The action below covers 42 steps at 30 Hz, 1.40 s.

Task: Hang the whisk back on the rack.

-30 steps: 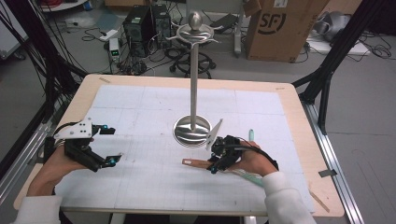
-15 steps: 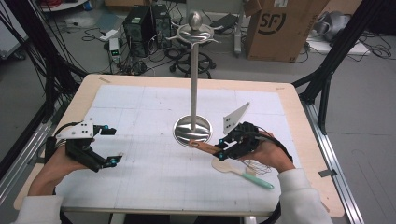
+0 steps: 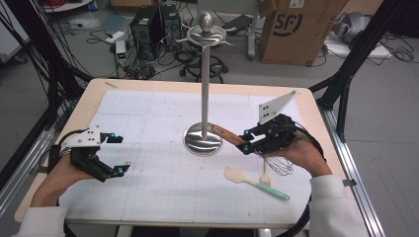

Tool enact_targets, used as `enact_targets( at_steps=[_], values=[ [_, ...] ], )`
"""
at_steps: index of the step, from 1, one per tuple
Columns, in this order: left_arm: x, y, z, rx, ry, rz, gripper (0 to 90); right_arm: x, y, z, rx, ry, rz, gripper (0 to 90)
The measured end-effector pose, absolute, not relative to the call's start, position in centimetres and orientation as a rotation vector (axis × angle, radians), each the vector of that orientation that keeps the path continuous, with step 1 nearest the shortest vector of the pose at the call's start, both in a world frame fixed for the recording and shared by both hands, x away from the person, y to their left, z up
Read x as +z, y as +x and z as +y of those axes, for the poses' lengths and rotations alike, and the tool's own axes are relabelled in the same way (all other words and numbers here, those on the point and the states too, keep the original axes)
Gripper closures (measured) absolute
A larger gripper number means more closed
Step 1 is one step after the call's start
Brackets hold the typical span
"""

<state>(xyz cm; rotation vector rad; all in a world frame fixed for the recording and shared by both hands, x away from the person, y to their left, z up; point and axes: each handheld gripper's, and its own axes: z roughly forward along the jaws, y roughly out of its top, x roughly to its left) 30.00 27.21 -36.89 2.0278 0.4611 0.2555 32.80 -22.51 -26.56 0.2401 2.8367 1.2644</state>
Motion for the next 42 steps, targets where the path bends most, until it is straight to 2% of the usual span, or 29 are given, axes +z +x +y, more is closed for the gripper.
enact_targets(
  at_steps=[16, 42],
  values=[
    [-37.0, 30.2, 27.1, 0.249, 2.028, 0.462, 1.7, -22.2, 34.3, -25.4, 1.386, 0.274, 2.742, 70.4],
    [-37.0, 30.4, 27.3, 0.248, 2.018, 0.474, 1.7, -15.1, 37.8, -26.8, 1.411, 0.32, 2.679, 70.3]
  ],
)
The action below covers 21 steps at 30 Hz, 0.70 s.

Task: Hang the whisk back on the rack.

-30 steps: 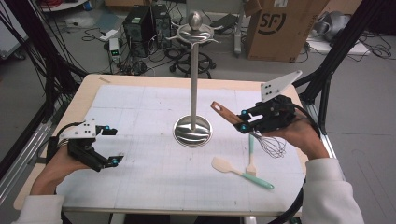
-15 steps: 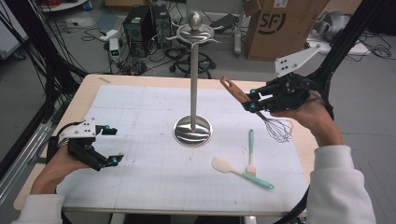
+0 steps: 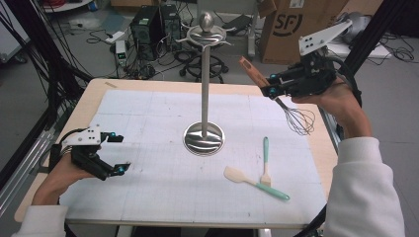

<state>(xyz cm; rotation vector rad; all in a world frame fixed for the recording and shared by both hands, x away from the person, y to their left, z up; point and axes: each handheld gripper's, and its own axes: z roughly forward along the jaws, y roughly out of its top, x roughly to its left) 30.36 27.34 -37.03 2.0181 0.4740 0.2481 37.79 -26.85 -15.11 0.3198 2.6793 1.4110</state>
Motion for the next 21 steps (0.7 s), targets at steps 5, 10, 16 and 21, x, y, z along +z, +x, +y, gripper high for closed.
enact_targets(
  at_steps=[5, 10, 16, 21],
  values=[
    [-37.0, 30.3, 27.3, 0.247, 2.02, 0.47, 1.7, -14.2, 38.4, -26.7, 1.462, 0.315, 2.648, 70.4],
    [-37.1, 30.3, 27.3, 0.251, 2.024, 0.468, 1.7, -13.7, 39.0, -26.3, 1.464, 0.316, 2.644, 70.4],
    [-37.0, 30.3, 27.3, 0.25, 2.023, 0.469, 1.7, -13.4, 39.7, -25.8, 1.474, 0.312, 2.64, 70.3],
    [-37.0, 30.2, 27.3, 0.247, 2.023, 0.463, 1.7, -13.5, 40.2, -25.2, 1.485, 0.31, 2.638, 70.3]
  ],
)
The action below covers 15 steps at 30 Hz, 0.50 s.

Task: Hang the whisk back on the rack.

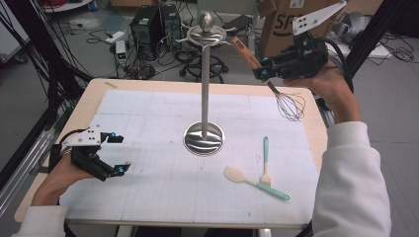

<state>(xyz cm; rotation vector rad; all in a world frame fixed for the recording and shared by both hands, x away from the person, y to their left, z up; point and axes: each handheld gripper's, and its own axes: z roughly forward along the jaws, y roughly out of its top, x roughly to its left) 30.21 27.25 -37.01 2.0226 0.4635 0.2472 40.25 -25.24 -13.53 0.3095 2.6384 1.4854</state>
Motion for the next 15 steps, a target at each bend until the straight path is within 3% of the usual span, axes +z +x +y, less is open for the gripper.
enact_targets(
  at_steps=[15],
  values=[
    [-37.0, 30.1, 27.2, 0.245, 2.025, 0.459, 1.7, -14.6, 41.3, -24.1, 1.496, 0.333, 2.671, 70.3]
  ],
)
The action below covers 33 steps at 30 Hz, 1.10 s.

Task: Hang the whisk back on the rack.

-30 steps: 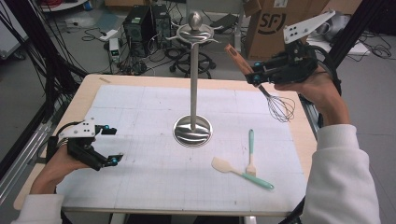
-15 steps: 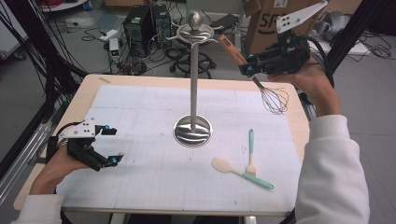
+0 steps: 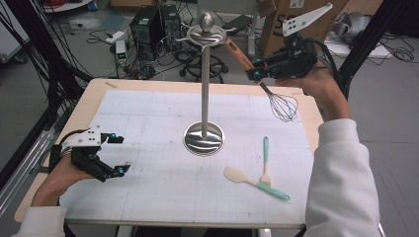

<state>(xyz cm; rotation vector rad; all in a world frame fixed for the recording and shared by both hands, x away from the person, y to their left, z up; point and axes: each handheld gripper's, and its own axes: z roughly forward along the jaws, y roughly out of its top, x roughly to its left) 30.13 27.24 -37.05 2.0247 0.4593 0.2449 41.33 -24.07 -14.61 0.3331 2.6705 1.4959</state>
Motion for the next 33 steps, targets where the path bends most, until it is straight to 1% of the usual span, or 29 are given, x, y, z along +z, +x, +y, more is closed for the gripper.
enact_targets(
  at_steps=[22, 33],
  values=[
    [-37.1, 30.1, 27.3, 0.244, 2.025, 0.464, 1.7, -16.1, 42.4, -21.4, 1.504, 0.31, 2.698, 70.3],
    [-37.0, 30.1, 27.3, 0.244, 2.021, 0.46, 1.7, -16.2, 42.3, -21.0, 1.488, 0.319, 2.686, 69.8]
  ],
)
